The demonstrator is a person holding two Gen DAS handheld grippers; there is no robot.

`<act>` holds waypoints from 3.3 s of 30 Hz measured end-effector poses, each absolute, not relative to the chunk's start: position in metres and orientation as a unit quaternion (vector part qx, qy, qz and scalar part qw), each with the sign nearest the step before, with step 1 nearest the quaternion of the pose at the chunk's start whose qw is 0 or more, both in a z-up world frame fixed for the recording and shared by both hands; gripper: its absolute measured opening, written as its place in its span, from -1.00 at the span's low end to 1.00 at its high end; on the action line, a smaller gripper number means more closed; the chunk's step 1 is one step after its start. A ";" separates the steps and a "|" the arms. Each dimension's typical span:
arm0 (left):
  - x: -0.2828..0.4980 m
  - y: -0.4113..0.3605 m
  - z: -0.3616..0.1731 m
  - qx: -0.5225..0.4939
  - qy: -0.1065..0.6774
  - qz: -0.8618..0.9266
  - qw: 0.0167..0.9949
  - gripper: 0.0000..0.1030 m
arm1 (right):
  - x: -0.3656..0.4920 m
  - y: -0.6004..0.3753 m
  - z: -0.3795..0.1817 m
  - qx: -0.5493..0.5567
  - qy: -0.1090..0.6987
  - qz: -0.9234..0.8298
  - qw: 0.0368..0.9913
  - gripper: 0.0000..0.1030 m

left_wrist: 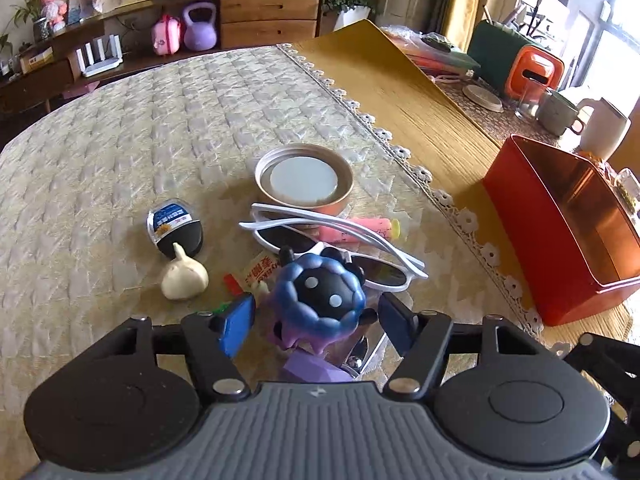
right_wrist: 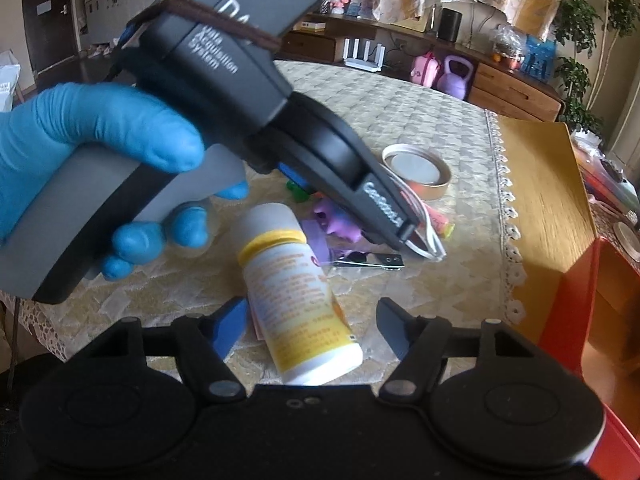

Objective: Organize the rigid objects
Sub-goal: 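Grasp the purple spiky toy with the left tool while the right tool grasps the pill bottle, then carry the purple toy and pill bottle over the red tin with both tools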

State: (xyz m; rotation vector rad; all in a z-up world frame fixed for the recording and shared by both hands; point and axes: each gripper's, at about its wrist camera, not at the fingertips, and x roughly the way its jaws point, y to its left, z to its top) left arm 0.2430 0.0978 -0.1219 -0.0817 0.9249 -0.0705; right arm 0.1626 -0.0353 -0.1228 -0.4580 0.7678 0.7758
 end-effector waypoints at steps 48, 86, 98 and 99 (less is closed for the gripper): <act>0.234 0.111 -0.107 -0.082 0.451 0.013 0.889 0.34 | 0.159 -0.137 -0.087 -0.139 0.382 0.283 0.869 -0.15; 0.231 0.048 -0.049 -0.088 0.428 -0.042 0.898 0.09 | 0.173 -0.225 -0.032 -0.080 0.347 0.204 0.912 -0.15; 0.271 -0.059 -0.026 -0.070 0.417 -0.124 0.898 0.09 | 0.207 -0.256 -0.032 -0.076 0.348 0.163 0.920 -0.15; 0.276 -0.066 -0.026 -0.070 0.418 -0.127 0.897 0.09 | 0.210 -0.257 -0.035 -0.078 0.348 0.160 0.920 -0.15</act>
